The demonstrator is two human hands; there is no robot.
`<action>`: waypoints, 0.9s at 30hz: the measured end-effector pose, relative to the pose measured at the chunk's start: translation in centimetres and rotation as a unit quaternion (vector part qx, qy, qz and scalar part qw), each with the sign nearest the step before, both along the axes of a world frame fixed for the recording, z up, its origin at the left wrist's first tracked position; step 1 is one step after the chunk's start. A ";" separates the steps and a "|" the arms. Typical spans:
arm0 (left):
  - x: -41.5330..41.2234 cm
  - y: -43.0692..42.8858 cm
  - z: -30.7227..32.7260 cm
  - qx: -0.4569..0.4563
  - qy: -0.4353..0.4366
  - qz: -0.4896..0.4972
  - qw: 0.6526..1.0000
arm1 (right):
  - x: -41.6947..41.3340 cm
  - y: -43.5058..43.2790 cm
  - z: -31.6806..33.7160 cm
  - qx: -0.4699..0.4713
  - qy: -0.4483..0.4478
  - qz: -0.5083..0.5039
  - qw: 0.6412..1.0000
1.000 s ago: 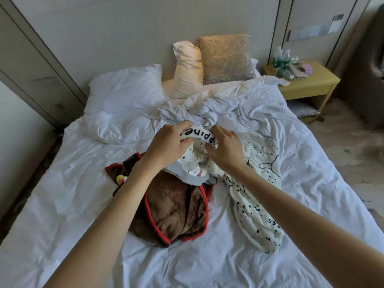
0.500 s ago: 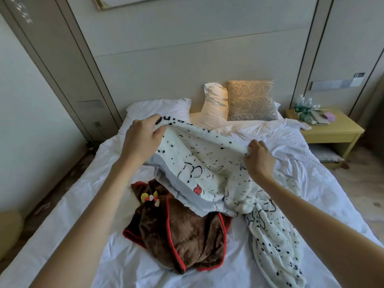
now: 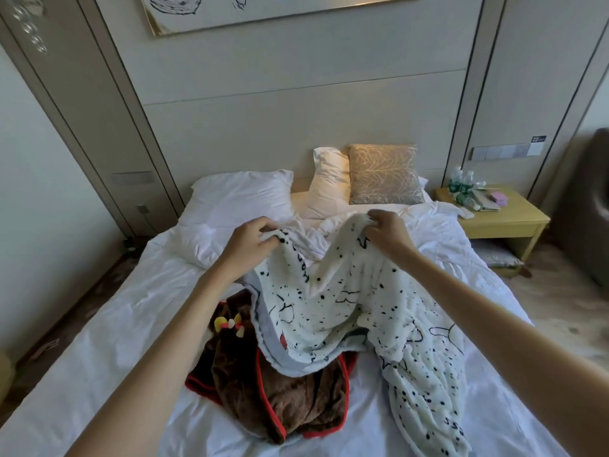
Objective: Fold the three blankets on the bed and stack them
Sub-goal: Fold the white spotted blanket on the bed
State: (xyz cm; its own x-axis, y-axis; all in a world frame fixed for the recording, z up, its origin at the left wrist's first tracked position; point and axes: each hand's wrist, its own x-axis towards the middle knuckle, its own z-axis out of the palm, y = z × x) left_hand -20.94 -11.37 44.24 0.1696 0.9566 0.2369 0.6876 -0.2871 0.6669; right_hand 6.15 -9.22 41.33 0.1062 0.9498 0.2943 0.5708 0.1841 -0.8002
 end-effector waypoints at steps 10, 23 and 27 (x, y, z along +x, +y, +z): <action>9.2 -1.9 3.2 0.009 -0.065 -0.159 0.985 | 0.2 -3.1 9.2 0.014 -0.067 0.145 0.987; 8.3 -1.1 3.5 0.113 -0.223 -0.029 0.968 | 6.8 -4.3 -4.4 -0.246 -0.081 0.130 0.957; 6.2 -0.4 3.9 0.135 -0.306 0.057 0.941 | 9.1 -4.3 -7.6 -0.271 -0.153 0.052 0.949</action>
